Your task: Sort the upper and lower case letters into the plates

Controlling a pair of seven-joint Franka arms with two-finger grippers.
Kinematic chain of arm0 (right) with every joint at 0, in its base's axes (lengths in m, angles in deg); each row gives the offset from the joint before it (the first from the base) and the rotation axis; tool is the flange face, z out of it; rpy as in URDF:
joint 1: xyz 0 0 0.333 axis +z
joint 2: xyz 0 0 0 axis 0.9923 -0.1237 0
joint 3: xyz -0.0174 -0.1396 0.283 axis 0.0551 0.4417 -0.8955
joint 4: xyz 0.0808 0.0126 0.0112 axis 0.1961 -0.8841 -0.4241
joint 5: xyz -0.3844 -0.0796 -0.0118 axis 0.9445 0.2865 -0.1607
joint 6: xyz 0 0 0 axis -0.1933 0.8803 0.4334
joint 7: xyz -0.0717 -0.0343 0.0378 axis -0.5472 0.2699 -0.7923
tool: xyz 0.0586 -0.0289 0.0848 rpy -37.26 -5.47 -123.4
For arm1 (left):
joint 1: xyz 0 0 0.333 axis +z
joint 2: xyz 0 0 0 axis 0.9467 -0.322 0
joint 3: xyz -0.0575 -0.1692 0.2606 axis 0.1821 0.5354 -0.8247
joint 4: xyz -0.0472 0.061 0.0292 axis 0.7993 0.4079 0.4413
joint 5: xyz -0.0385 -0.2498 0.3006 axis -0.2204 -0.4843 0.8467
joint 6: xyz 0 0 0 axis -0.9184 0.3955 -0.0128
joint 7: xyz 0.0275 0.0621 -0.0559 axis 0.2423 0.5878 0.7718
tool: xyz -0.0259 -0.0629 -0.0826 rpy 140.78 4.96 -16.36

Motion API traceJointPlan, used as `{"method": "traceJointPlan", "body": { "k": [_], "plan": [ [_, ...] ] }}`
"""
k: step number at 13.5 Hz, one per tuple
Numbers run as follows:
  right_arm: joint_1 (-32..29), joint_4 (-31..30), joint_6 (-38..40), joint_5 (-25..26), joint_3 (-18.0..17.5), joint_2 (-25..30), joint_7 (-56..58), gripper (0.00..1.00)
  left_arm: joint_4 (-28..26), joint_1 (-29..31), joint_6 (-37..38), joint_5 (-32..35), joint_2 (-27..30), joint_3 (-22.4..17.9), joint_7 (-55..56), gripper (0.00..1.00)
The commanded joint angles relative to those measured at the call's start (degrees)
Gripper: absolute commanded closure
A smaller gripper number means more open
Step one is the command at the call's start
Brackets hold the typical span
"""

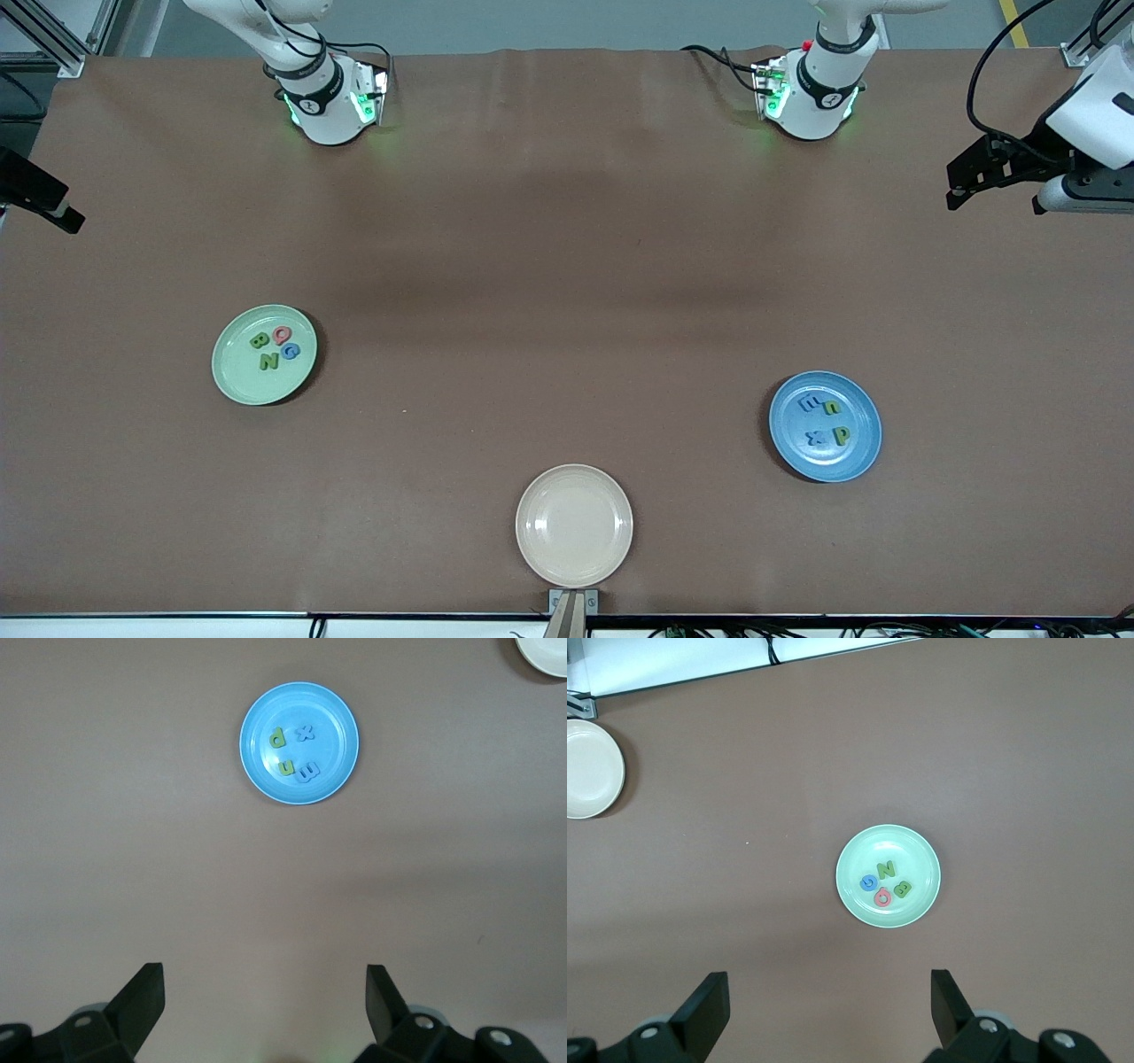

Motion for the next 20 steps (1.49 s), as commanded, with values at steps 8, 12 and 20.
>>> {"method": "traceJointPlan", "body": {
  "k": [8, 12, 20],
  "plan": [
    [-0.59, -0.39, -0.15, 1.01, -0.43, 0.81, 0.48, 0.0, 1.33, 0.27, 0.05, -0.52, -0.9, -0.29, -0.65, 0.0],
    [-0.59, -0.39, -0.15, 1.62, -0.51, 0.81, 0.48, 0.0, 3.18, 0.09, 0.05, 0.01, -1.87, -0.47, -0.04, 0.0],
    [-0.59, -0.39, -0.15, 1.71, -0.51, 0.81, 0.48, 0.0, 3.09, 0.18, 0.14, -0.61, -1.87, -0.38, -0.12, 0.0]
  ]
}}
